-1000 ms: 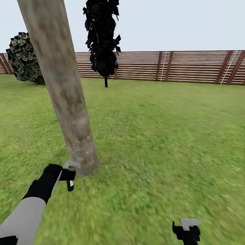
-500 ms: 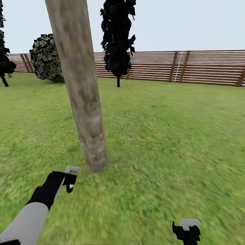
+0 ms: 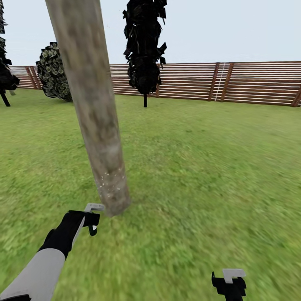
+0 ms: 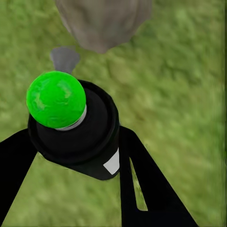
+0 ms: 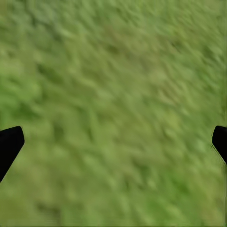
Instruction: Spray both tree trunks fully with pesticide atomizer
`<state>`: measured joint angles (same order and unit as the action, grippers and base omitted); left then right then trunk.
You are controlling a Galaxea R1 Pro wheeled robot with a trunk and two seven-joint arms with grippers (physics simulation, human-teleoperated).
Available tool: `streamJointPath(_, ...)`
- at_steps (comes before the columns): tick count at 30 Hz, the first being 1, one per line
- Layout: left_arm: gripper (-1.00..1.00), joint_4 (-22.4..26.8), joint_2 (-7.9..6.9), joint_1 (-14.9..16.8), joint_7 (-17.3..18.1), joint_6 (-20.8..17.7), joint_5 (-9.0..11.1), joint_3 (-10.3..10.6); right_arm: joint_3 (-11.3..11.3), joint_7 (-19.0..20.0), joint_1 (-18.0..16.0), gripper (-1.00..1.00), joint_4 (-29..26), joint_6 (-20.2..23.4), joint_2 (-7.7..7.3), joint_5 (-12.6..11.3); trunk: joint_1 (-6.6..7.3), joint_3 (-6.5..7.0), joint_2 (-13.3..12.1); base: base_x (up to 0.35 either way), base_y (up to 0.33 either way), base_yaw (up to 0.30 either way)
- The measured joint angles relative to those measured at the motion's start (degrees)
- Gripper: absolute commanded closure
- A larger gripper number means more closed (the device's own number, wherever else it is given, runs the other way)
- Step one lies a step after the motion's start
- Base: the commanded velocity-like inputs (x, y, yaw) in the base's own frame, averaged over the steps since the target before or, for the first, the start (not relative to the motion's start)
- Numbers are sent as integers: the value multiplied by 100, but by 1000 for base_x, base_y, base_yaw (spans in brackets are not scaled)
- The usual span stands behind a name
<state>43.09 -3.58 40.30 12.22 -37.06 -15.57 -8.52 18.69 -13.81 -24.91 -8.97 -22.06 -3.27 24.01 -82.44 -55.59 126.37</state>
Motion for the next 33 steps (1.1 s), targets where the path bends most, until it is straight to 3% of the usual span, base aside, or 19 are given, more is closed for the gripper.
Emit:
streamJointPath(16, 100, 23, -21, 1, -19, -7, -3, -11, -8, -2, 0, -100, 0, 1, 0, 0, -2, 0, 0, 38, -268, 3)
streamJointPath(21, 100, 18, -81, -7, -20, -16, -27, -17, -9, -5, -1, -100, 4, 1, 1, 0, -2, 0, 0, 0, -278, 222)
streamJointPath(33, 100, -30, -123, -9, -37, 4, -39, -297, -9, -3, -1, -100, 1, 1, 1, 0, -2, 0, 0, 0, -278, 274)
